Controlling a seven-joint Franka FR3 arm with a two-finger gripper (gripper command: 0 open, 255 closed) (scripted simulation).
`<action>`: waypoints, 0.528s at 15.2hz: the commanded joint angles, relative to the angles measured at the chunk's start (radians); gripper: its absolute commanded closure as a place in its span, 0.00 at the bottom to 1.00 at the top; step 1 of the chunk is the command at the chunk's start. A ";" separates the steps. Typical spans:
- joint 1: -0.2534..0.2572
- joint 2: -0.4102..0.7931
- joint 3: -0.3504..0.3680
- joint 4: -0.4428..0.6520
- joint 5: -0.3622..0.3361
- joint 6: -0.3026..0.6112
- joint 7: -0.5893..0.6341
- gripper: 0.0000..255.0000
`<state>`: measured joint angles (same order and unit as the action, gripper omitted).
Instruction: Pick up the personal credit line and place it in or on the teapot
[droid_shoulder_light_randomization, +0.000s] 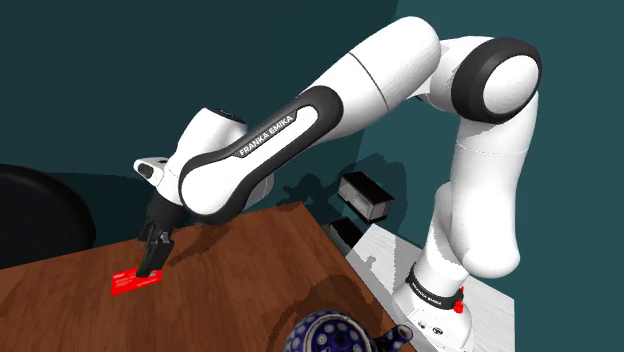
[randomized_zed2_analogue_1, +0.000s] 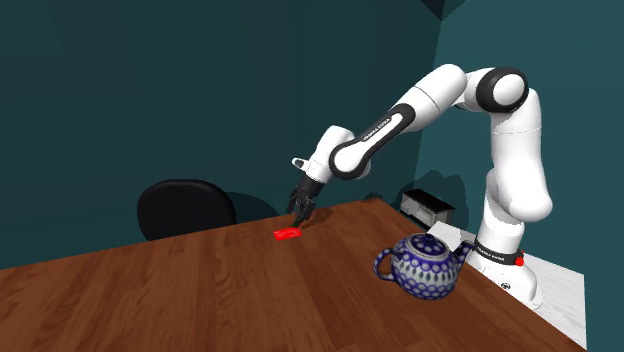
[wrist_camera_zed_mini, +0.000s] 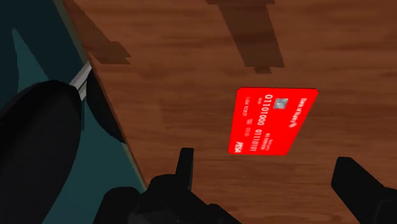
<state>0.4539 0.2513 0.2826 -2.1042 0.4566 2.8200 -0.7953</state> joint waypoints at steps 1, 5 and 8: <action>0.005 0.055 0.025 0.051 0.012 0.028 -0.041 0.00; 0.020 0.111 0.027 0.089 0.000 0.055 -0.042 0.00; 0.033 0.155 0.021 0.115 -0.010 0.074 -0.036 0.00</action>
<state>0.4825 0.3920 0.3054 -1.9978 0.4497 2.8873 -0.8334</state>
